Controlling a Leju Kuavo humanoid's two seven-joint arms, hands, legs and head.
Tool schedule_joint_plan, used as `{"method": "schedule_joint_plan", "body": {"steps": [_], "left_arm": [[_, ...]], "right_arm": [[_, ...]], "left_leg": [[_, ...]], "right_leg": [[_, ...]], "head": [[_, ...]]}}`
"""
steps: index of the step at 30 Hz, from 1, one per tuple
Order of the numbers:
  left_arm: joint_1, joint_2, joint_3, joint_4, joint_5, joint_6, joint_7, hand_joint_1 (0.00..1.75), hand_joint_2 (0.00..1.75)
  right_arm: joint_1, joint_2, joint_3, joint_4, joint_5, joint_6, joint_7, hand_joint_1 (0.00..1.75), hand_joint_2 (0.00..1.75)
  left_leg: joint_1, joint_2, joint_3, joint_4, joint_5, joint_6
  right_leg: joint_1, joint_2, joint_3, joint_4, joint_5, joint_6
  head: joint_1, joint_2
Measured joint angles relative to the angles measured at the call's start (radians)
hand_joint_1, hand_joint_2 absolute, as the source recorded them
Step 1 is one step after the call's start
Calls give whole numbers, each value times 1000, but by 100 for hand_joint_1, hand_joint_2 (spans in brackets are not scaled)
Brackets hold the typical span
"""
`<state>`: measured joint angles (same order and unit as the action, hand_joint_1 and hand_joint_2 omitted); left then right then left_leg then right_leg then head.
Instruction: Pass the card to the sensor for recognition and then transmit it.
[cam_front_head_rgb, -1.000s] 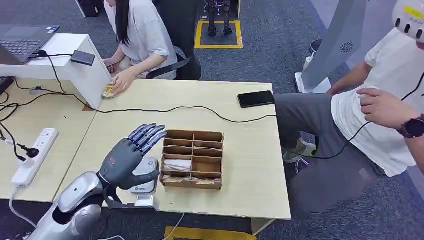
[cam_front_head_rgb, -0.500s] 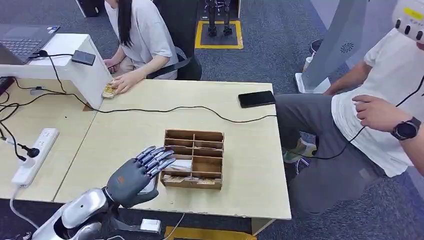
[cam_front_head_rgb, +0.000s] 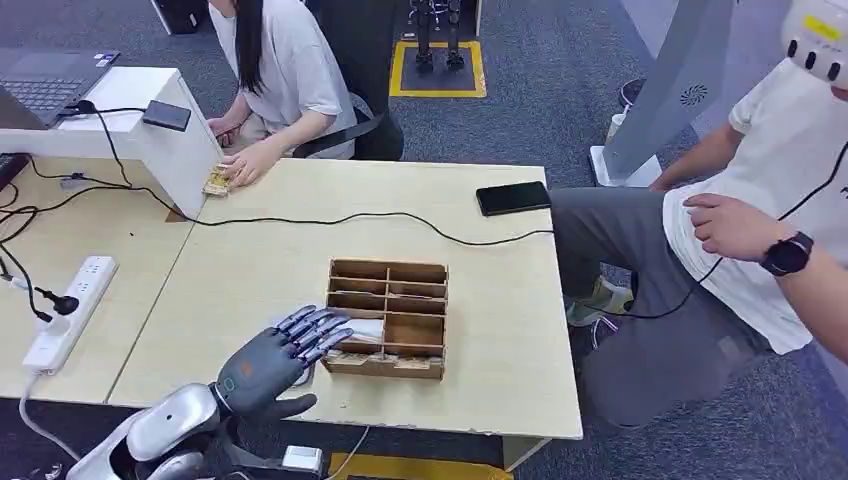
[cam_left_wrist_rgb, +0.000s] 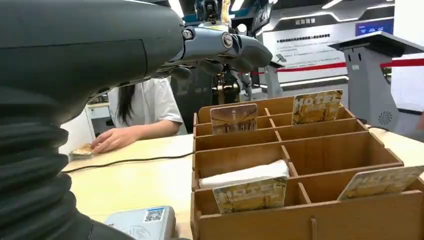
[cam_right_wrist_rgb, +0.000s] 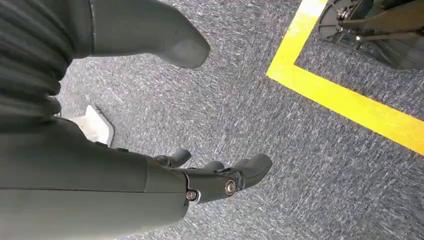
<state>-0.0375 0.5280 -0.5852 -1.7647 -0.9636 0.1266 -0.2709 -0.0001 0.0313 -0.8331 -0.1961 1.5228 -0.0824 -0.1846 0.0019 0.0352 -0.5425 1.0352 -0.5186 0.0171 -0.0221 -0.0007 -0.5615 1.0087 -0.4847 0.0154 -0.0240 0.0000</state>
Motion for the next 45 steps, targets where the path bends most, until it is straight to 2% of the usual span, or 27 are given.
{"method": "schedule_joint_plan", "body": {"steps": [6, 13, 22, 35, 45], "left_arm": [[-1, -4, -13, 14, -52, 15, 23, 0, 175], [-10, -44, -43, 66, -118, 40, 69, 0, 175], [-34, -96, -58, 149, -111, 39, 93, 0, 175], [-47, -166, -58, 211, -76, 52, 115, 0, 175], [-51, -193, -58, 243, -69, 52, 112, 0, 175]], "right_arm": [[0, 0, 0, 0, 5, 0, 3, 0, 175], [-1, 0, -7, 0, 16, 1, 6, 0, 175], [-2, 0, -8, 0, 19, 1, 10, 0, 175], [-3, 0, -8, 0, 34, 0, 8, 0, 175], [-3, 0, -8, 0, 35, 0, 9, 0, 175]], "left_leg": [[0, 0, 0, 0, 0, 0], [0, 0, 0, 0, 0, 0], [0, 0, 0, 0, 0, 0], [0, 0, 0, 0, 0, 0], [0, 0, 0, 0, 0, 0]], "right_leg": [[0, 0, 0, 0, 0, 0], [0, 0, 0, 0, 0, 0], [0, 0, 0, 0, 0, 0], [0, 0, 0, 0, 0, 0], [0, 0, 0, 0, 0, 0]], "head": [[0, 0], [0, 0], [0, 0], [0, 0], [0, 0]]}}
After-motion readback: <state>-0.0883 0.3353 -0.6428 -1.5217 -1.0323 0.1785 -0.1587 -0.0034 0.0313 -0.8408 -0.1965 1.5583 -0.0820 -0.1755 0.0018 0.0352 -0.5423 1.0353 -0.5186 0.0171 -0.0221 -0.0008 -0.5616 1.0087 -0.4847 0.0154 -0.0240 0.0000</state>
